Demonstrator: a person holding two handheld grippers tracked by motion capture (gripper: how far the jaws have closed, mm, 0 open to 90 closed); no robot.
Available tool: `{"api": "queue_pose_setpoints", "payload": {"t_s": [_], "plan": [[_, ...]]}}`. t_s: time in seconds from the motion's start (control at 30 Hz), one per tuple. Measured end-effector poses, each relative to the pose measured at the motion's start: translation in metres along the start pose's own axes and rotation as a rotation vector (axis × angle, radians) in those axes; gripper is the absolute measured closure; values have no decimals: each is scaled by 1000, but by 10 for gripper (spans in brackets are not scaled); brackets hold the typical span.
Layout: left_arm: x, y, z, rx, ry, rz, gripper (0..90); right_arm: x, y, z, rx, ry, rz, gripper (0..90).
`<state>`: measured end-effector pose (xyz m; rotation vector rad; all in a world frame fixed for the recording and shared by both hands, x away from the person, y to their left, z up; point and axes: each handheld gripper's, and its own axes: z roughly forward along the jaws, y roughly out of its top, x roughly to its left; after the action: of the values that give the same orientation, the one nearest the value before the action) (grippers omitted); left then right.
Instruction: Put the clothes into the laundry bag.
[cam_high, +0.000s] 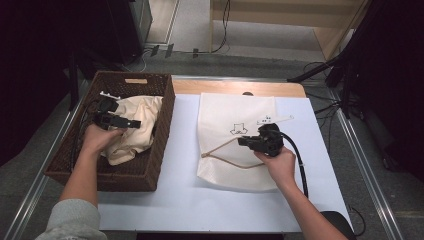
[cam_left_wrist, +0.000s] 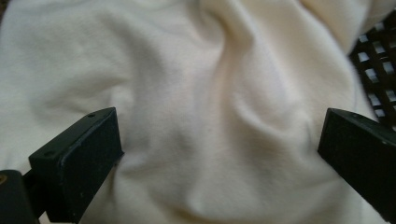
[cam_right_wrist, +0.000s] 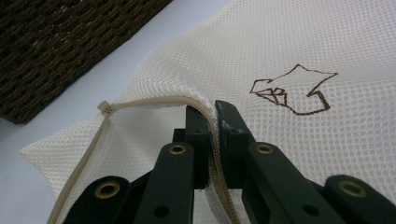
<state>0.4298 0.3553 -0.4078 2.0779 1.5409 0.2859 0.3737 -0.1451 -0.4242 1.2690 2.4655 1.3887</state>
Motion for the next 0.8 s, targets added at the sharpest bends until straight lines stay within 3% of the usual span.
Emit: {"api": "queue_pose_setpoints", "payload": {"t_s": [0.13, 0.23, 0.37, 0.47, 0.53, 0.7, 0.8], "plan": [[7, -6, 7, 31, 5, -56, 8, 0, 0, 0, 3, 1, -3, 847], [11, -10, 12, 45, 83, -57, 0, 0, -1, 0, 7, 1, -5, 847], [16, -19, 19, 13, 74, -112, 0, -1, -1, 0, 13, 4, -6, 847], [12, -20, 22, 5, 107, -76, 0, -1, -1, 0, 13, 1, -5, 847], [9, -22, 27, -4, 130, -28, 0, -1, -1, 1, 14, 1, -6, 847], [4, -20, 32, -29, 148, -24, 3, -1, -1, 2, 17, 1, -9, 847], [2, -19, 30, -26, 141, -21, 85, -2, -1, 3, 17, 1, -6, 847]]}}
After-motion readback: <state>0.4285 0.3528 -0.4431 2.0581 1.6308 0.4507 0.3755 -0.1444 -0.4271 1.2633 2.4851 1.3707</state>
